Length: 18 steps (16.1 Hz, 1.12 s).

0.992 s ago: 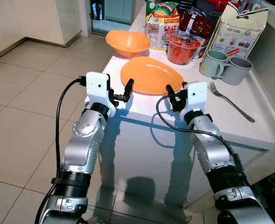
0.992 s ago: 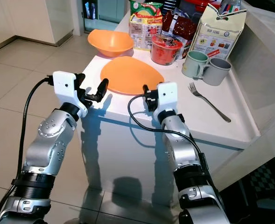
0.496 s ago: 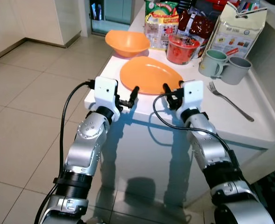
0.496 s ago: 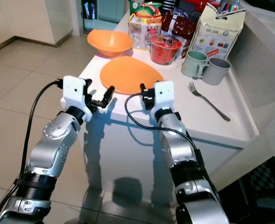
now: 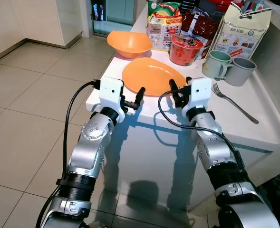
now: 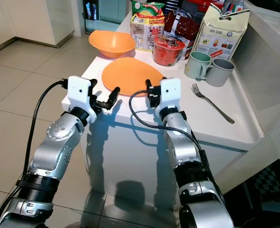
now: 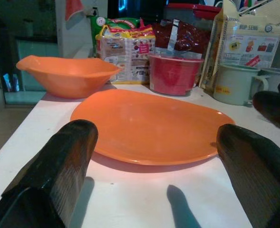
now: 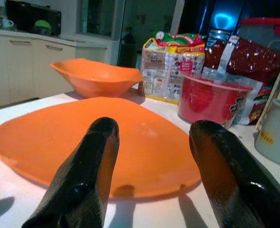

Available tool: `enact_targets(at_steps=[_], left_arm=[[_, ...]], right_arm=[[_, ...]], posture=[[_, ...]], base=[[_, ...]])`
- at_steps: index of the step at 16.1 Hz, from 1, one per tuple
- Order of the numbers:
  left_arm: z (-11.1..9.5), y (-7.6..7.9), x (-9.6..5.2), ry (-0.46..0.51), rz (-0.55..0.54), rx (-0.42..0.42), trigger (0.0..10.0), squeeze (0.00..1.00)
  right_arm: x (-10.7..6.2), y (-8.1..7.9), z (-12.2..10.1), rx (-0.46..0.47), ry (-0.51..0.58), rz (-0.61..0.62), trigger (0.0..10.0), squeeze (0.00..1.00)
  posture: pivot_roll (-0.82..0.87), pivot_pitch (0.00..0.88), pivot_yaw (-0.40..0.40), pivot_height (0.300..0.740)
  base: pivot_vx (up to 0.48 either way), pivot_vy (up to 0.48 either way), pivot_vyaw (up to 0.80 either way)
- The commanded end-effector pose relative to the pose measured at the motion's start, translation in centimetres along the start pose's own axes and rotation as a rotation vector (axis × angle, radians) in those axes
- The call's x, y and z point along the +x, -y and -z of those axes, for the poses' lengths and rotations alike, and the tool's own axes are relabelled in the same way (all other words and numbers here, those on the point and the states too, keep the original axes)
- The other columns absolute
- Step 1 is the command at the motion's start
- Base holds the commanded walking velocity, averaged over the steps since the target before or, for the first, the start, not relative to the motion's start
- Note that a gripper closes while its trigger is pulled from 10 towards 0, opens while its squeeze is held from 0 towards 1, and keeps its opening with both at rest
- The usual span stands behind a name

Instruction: Setting the table

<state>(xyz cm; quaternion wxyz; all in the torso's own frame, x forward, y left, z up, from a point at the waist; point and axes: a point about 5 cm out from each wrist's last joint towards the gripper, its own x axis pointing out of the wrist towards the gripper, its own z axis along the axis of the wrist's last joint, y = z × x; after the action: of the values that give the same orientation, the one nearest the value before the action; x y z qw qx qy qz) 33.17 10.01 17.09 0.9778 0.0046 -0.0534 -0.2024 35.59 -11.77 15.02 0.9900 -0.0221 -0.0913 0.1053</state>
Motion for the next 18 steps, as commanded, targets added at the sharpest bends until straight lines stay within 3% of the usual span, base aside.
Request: enact_targets(at_steps=[1,6,10,15,18], left_arm=[[0.3,0.4,0.1,-0.01,0.009,0.003,10.0,0.0],[0.3,-0.1,0.3,-0.004,-0.046,0.002,10.0,0.0],[0.3,-0.5,0.3,-0.007,-0.071,0.005,10.0,0.0],[-0.1,0.8,1.0,0.002,-0.017,0.02,10.0,0.0],[-0.1,1.0,1.2,0.006,-0.038,0.016,10.0,0.0]], right_arm=[[-0.2,0.4,0.3,-0.002,-0.012,0.008,10.0,0.0],[0.2,0.5,0.2,-0.009,-0.025,0.001,10.0,0.0],[0.2,-0.4,0.4,0.004,-0.042,-0.032,10.0,0.0],[0.7,-2.3,0.0,0.006,-0.039,-0.099,10.0,0.0],[0.9,-2.9,-0.2,0.009,-0.035,-0.12,10.0,0.0]], posture=[[0.09,0.0,-0.1,0.74],[0.09,0.0,-0.095,0.74],[0.09,0.0,-0.094,0.74],[0.08,0.0,-0.096,0.74],[0.08,0.0,-0.1,0.74]], base=[[0.0,0.0,0.0],[0.0,0.0,0.0],[0.0,0.0,0.0],[0.0,0.0,0.0],[0.0,0.0,0.0]])
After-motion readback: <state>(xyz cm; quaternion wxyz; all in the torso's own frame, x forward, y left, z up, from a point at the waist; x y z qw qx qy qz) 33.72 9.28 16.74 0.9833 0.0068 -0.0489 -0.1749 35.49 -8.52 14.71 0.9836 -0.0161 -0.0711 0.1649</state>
